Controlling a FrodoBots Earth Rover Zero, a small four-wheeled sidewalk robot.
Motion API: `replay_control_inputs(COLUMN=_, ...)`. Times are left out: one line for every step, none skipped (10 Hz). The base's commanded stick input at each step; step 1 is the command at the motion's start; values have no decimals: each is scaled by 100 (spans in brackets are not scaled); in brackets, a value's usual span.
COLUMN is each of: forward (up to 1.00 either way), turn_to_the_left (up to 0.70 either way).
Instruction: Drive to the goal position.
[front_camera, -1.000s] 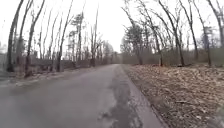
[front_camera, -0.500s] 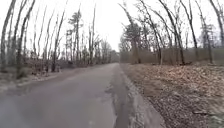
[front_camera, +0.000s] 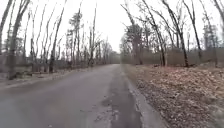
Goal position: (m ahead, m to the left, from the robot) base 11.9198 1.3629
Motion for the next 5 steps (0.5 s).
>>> replay_control_inputs(forward=100, turn_to_the_left=-40)
replay_control_inputs(forward=100, turn_to_the_left=-40)
replay_control_inputs(forward=100, turn_to_the_left=-40)
replay_control_inputs(forward=100, turn_to_the_left=0)
replay_control_inputs(forward=100, turn_to_the_left=0)
